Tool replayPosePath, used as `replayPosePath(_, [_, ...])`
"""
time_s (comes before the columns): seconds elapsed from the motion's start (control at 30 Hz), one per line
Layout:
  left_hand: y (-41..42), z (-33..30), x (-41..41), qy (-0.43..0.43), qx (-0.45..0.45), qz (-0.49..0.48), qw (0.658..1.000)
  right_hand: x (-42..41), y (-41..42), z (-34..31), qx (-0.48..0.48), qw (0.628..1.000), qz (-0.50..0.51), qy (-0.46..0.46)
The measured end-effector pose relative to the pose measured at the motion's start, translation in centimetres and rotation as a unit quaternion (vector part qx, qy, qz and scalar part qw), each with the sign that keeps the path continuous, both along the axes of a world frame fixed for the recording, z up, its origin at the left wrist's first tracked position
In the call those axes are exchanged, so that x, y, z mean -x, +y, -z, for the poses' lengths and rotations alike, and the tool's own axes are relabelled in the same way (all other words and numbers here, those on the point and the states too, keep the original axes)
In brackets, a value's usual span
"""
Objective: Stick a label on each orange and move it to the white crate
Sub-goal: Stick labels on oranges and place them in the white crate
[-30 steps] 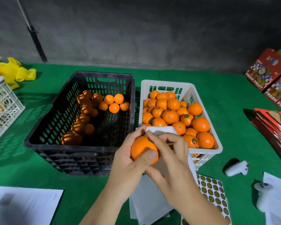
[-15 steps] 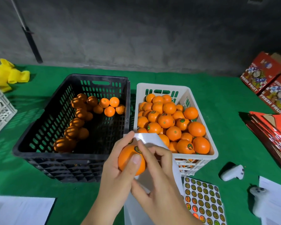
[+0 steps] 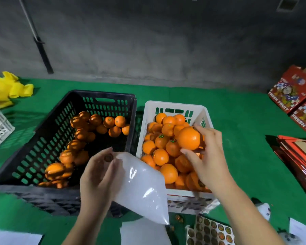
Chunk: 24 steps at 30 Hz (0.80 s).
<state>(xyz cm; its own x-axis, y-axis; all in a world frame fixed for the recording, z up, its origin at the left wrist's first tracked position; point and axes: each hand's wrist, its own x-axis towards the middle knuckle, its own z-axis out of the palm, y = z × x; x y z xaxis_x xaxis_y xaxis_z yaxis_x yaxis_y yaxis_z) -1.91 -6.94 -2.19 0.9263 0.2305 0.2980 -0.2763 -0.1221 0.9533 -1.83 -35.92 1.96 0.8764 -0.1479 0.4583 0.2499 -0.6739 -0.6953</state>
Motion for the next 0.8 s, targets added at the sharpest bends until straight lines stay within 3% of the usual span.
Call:
replayPosePath(0.1, [0.1,0.0,-0.9,0.083,0.041,0.044,0.995,-7.2,-4.7,-0.4,0.047,0.996,0.053,0.06])
replayPosePath(0.2, [0.4,-0.4,-0.6,0.133,-0.008,0.104,0.986,-11.9,-7.0,-0.2,0.082,0.977,0.062,0.184])
replayPosePath(0.27, [0.4,-1.0,-0.4,0.135,-0.057,0.111,0.983,-12.2,-6.5,0.3,0.102,0.973,0.06,0.196])
replayPosePath(0.37, [0.1,-1.4,-0.2,0.138,-0.104,0.11,0.979,-8.0,-0.9,0.8,-0.077,0.971,-0.105,0.199])
replayPosePath(0.43, [0.2,-1.5,-0.3,0.15,-0.101,0.103,0.978,-4.5,3.4,1.5,-0.166,0.917,-0.254,0.26])
replayPosePath(0.5, [0.3,-1.3,-0.5,0.156,-0.092,0.094,0.979,-2.3,6.1,2.2,-0.169,0.88,-0.324,0.302])
replayPosePath(0.63, [0.5,-0.9,-0.8,0.141,-0.099,0.098,0.98,-1.1,7.2,3.5,-0.187,0.877,-0.316,0.311])
replayPosePath(0.8, [1.4,-1.2,-1.7,0.122,-0.153,0.161,0.967,-1.8,7.4,5.5,-0.257,0.9,-0.264,0.233])
